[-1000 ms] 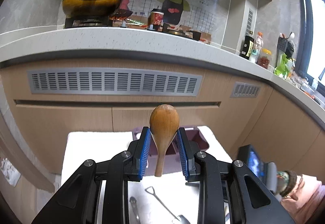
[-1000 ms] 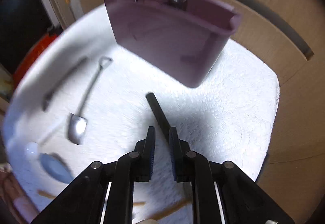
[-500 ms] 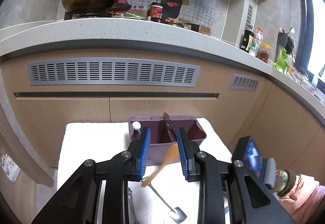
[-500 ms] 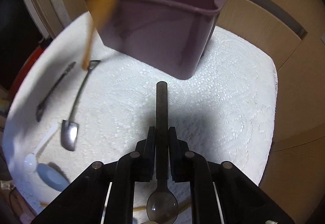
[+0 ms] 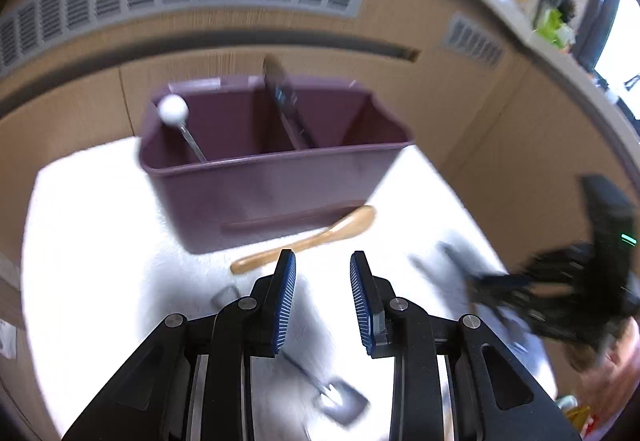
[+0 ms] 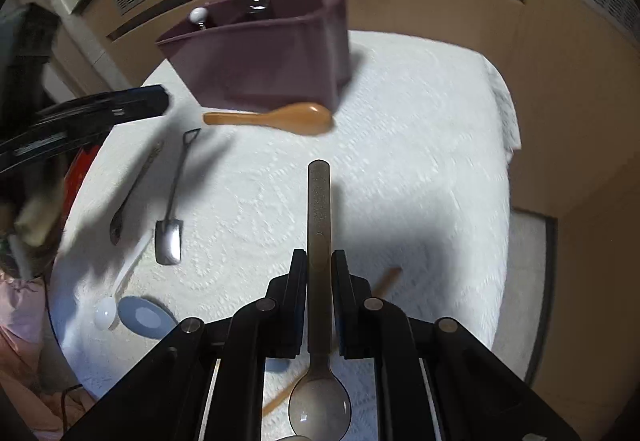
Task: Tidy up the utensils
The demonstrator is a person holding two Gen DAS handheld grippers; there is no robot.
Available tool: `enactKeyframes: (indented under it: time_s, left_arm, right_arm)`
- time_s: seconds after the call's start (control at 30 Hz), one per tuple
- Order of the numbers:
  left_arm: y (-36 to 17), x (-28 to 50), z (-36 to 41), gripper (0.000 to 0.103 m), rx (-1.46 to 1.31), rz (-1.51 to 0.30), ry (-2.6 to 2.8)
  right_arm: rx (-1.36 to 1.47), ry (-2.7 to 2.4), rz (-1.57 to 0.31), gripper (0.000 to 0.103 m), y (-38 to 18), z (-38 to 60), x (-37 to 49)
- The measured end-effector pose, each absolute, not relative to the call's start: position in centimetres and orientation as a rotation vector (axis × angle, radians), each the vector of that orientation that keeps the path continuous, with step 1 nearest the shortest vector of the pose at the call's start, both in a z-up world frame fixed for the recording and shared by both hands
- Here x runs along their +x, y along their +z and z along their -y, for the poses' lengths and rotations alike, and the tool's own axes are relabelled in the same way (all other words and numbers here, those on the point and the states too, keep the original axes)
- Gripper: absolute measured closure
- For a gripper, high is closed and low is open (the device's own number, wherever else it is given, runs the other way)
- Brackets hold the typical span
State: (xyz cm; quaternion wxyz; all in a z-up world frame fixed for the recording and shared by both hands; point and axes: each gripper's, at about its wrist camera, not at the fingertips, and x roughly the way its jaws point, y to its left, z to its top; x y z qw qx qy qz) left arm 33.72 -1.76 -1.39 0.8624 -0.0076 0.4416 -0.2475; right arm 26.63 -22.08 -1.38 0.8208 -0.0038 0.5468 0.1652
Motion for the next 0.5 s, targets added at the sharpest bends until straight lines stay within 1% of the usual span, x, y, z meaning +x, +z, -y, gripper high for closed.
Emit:
enactKeyframes:
  time_s: [0.07,0.2,0.23,0.33,0.4,0.5]
  left_arm:
    - [-2.7,35.3,2.6,0.072,0.012,-0.926,-0.504]
    - [-4.5,36.5,4.7,0.067,0.154,-0.913,-0.543]
    - [-5.0,36.7,5.1,0.065,0.168,-0.933,-0.57]
    - [-6.1,37.7,4.8,0.064,0.128,-0.981,-0.577]
    - [-6.6,37.8,4.3,0.062,0.111,-1.016,-0.574]
    - [-7.3,36.5,3.6,0.061,0.049,-1.096,-0.627]
  right_arm:
    - [0.031,0.337,-1.175,0.092,-2.0,23.2,25.8]
    - [0.074,0.314,-1.199,0.092,-3.5,24.2,25.0]
    - [0.082,0.309,-1.204,0.092,-3.8,24.5,24.7]
    - [0.101,0.3,-1.208,0.092,-4.1,25.4,24.4]
    - [0.115,0.297,-1.209,0.092,-4.2,25.7,24.5]
    - [0.133,0.294,-1.205,0.092,-4.2,25.9,24.8]
